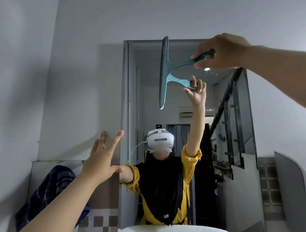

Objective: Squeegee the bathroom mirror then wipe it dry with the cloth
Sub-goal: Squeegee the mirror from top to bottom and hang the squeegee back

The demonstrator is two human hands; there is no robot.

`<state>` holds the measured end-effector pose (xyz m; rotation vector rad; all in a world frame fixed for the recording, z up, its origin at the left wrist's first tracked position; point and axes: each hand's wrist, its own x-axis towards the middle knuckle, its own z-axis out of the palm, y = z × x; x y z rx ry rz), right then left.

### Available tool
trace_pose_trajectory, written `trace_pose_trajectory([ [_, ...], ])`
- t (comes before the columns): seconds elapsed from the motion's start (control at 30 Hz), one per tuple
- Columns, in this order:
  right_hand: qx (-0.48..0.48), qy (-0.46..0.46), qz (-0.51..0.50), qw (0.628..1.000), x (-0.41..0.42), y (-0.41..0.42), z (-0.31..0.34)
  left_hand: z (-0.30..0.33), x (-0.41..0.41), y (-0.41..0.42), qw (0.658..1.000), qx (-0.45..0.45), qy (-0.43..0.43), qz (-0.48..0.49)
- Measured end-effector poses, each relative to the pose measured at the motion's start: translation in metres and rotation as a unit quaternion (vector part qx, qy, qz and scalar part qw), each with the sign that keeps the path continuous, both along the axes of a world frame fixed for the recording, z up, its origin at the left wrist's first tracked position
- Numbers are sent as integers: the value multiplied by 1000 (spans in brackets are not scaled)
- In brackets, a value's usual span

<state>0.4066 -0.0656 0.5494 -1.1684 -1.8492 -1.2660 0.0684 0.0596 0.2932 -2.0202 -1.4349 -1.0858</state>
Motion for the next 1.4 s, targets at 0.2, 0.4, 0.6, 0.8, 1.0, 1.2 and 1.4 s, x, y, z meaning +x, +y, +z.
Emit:
trace_pose_trajectory([
  [0.2, -1, 21, -16, 1000, 29, -6, -3, -1, 1, 0, 1000, 2, -3, -3],
  [0.4, 13, 86, -36, 996, 74, -25, -12, 0, 1, 1, 1000, -4, -7, -1],
  [0.6, 12, 200, -51, 978, 119, -41, -37, 0, 2, 3, 1000, 2, -7, 7],
  [0.8, 12, 268, -41, 963, 119, -36, -72, -1, -2, 10, 1000, 21, -1, 15],
  [1.0, 19, 342, 28, 939, 71, -11, -111, -3, -2, 13, 999, 23, -15, 16],
  [1.2, 31, 471, 125, 873, 4, 15, -129, -3, 0, 10, 999, 26, -12, 21],
  [1.4, 0, 614, 215, 759, -59, 28, -130, -2, 2, 5, 1000, 5, -13, 22],
])
